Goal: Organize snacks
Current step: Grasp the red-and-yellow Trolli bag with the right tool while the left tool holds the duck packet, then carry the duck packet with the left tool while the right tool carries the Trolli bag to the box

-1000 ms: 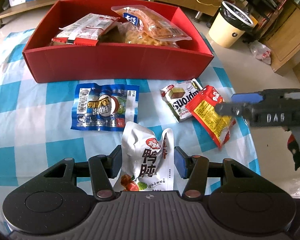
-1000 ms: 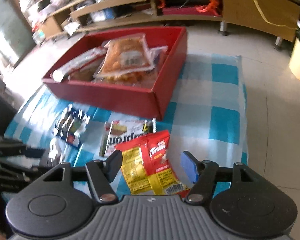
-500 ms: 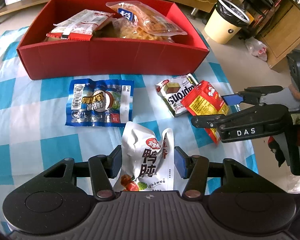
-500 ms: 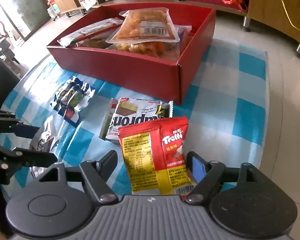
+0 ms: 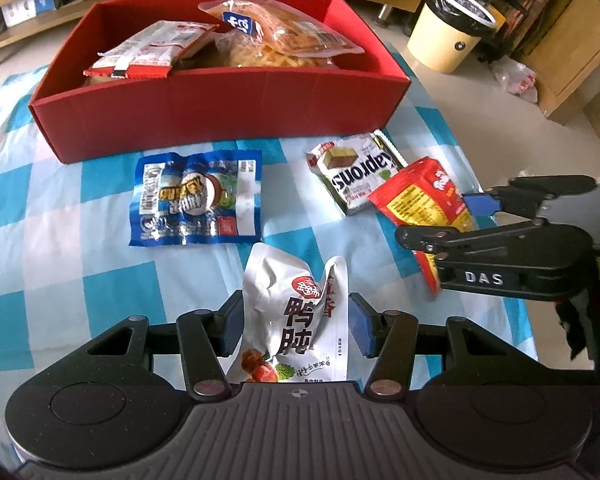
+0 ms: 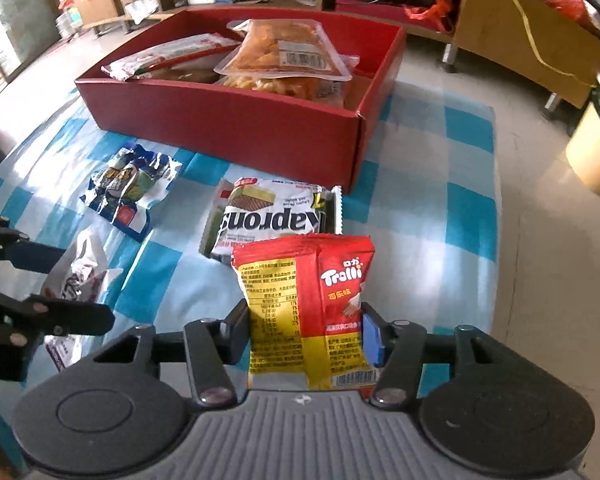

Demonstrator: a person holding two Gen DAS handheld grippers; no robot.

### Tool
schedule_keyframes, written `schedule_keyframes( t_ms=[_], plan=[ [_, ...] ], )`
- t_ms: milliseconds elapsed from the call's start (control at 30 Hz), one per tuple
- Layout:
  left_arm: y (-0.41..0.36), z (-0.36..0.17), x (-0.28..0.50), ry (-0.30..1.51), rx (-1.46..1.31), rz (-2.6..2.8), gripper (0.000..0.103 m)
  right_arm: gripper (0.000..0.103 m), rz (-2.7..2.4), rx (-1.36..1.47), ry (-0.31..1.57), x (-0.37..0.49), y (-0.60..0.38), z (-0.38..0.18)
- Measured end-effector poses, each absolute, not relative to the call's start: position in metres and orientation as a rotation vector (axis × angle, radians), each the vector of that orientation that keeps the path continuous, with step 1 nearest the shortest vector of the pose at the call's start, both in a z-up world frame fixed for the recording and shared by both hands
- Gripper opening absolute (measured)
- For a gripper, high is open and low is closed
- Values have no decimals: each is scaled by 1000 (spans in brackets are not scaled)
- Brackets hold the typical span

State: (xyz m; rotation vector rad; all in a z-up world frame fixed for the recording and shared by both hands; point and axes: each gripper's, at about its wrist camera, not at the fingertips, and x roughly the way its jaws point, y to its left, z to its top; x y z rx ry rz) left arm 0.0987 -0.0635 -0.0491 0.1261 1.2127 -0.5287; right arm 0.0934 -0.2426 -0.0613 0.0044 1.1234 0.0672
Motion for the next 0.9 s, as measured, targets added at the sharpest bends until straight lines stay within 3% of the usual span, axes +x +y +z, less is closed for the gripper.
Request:
schedule_keyframes(
  t_ms=[300, 900],
  plan=[
    [-73, -48, 86, 1195, 179, -536, 61, 50, 20, 135, 1021, 40, -234, -29],
    [-62, -34, 55, 1166, 166, -512, 61, 50, 23, 180, 968, 1, -207, -17]
  ],
)
